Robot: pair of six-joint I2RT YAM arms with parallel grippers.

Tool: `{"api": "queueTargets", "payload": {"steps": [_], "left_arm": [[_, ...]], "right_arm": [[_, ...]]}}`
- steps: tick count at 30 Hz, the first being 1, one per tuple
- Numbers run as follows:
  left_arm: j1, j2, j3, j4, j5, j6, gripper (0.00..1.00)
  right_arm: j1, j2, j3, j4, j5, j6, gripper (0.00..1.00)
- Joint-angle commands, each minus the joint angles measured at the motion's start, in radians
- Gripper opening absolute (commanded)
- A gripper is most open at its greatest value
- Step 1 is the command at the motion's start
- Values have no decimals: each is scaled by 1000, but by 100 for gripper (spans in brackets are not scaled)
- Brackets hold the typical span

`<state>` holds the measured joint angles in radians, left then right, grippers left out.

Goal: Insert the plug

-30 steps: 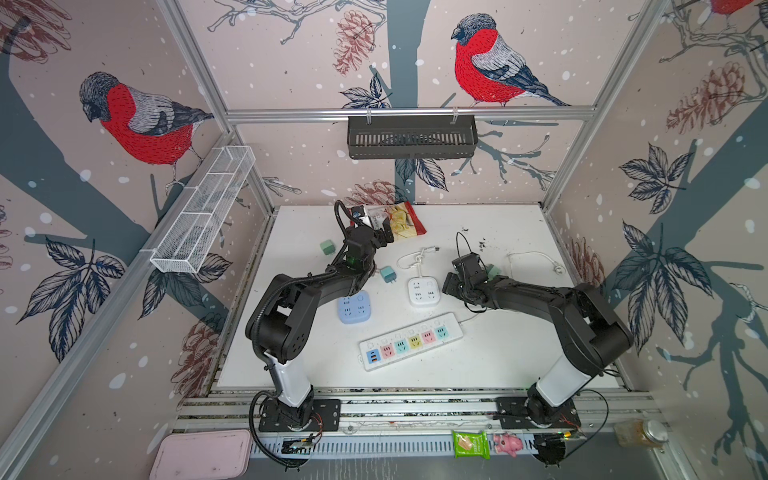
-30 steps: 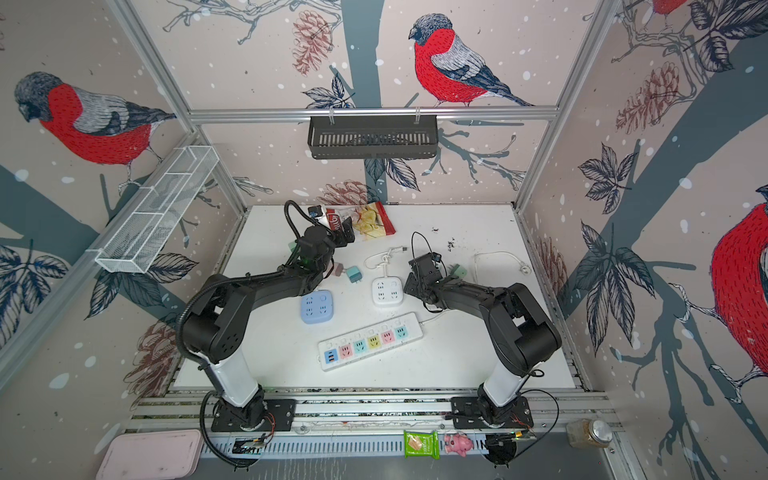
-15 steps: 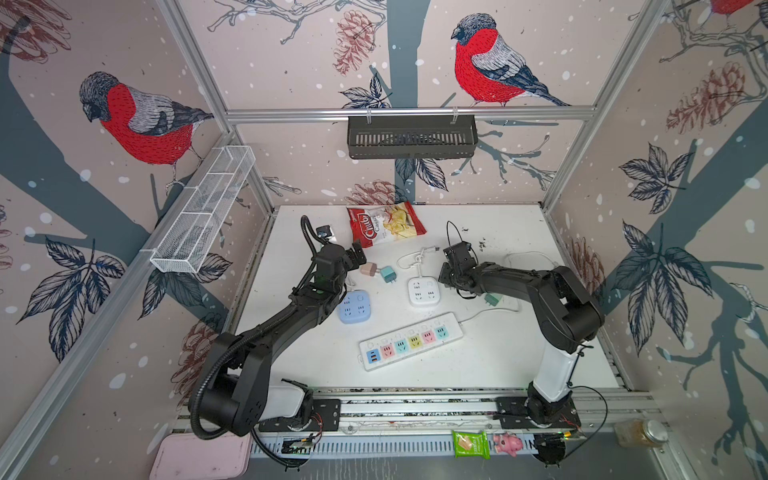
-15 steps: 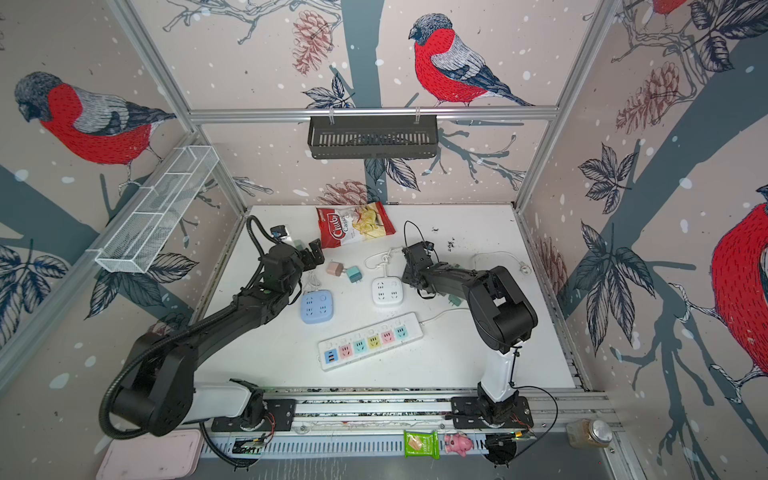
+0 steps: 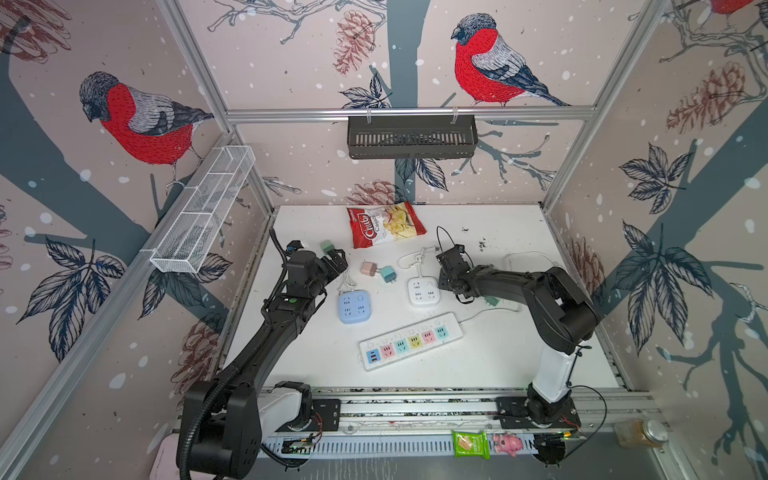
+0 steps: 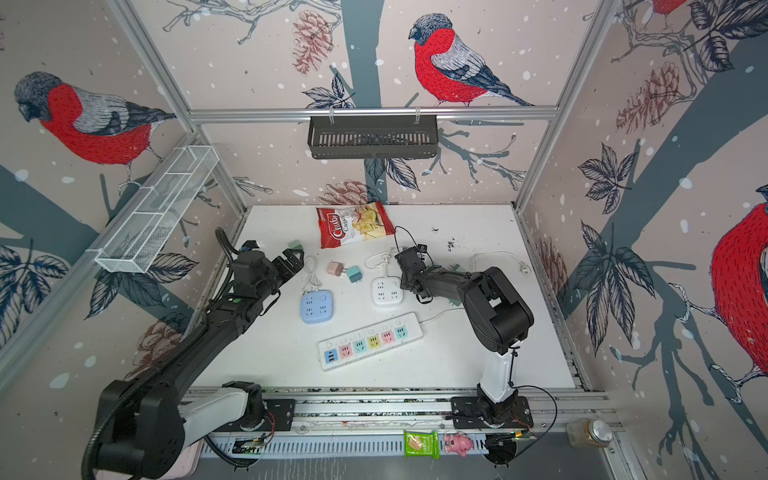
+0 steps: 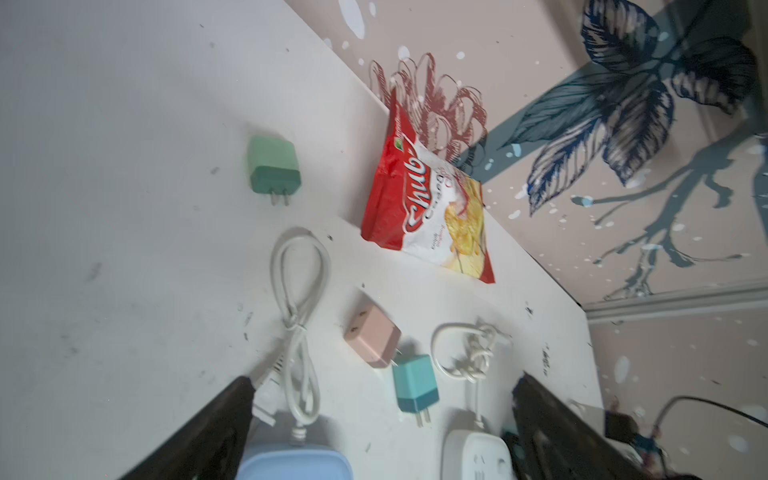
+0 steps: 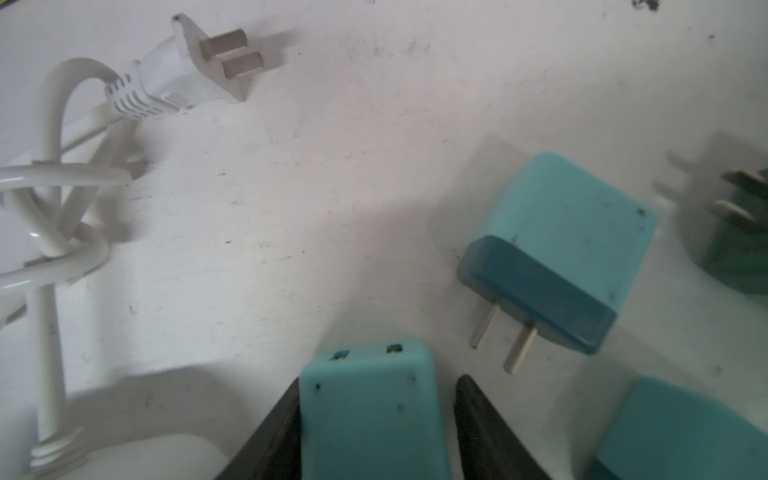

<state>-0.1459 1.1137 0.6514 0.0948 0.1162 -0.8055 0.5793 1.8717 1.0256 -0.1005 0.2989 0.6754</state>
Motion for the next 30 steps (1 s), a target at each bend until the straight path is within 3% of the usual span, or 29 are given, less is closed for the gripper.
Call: {"api": "queueTargets", "payload": {"steps": [1, 5, 9, 17, 23, 27, 30], "left_arm": [[5, -28, 1, 12, 31, -31, 97], [1, -20, -56, 53, -42, -30, 97], [-1, 15, -165, 309, 103, 46, 97], [-95, 123, -76, 245, 40, 159, 97], [-197, 6, -75, 245, -23, 290, 97], [-215, -113, -186, 435, 66, 325, 97], [-218, -148, -211, 483, 103, 325, 97]], "right_arm": [[6, 20, -18, -23, -50, -7, 48], [29, 28, -12, -35, -46, -1, 41], [38, -13, -29, -40, -31, 15, 35], [33, -254, -95, -14, 21, -4, 25], [73, -518, -222, 79, 77, -60, 17], [189, -680, -288, 139, 184, -148, 11], [292, -788, -357, 229, 262, -234, 11]]}}
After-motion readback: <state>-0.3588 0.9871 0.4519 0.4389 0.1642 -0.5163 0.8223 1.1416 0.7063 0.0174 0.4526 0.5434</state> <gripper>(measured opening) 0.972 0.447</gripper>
